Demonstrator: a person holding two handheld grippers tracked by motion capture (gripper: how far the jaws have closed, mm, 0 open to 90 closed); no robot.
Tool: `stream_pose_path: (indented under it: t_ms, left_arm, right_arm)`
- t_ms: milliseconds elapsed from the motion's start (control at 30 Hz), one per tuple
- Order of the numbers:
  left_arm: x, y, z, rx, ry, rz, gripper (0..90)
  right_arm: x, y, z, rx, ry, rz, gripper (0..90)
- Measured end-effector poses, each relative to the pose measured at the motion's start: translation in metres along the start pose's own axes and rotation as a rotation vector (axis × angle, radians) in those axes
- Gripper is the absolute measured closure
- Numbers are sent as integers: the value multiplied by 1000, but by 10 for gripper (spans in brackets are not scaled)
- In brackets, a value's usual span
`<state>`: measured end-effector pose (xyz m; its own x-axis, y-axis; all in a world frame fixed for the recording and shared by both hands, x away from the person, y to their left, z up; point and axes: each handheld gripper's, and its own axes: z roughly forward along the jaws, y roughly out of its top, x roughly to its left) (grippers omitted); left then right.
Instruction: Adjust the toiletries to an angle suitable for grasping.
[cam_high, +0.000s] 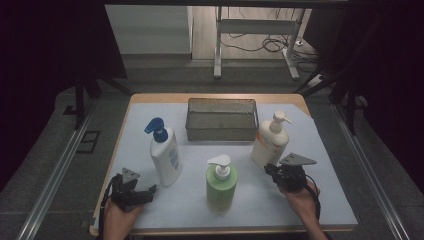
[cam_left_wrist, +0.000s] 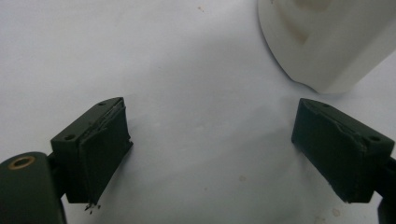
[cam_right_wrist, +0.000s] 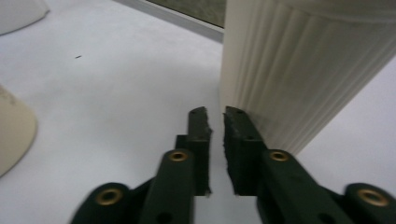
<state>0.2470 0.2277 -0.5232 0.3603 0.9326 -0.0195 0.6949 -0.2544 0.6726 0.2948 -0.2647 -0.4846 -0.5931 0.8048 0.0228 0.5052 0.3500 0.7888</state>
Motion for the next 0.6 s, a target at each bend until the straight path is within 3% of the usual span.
stream_pose_path:
  t_ms: [33, 133, 267, 467, 600]
  left_arm:
    - [0, 0, 0, 0, 0, 0, 111]
    - [0, 0, 0, 0, 0, 1, 111]
    - [0, 0, 0, 0, 0, 0, 111]
    - [0, 0, 0, 0, 0, 2, 111]
    - [0, 0, 0, 0, 0, 1, 111]
  right_arm:
    - [0, 0, 0, 0, 0, 0, 762]
    - [2, 2, -9, 9, 17, -11, 629]
    - [1, 2, -17, -1, 14, -19, 577]
    - [-1, 3, -29, 8, -13, -42, 421]
    - [-4, 6, -35, -2, -14, -29, 366]
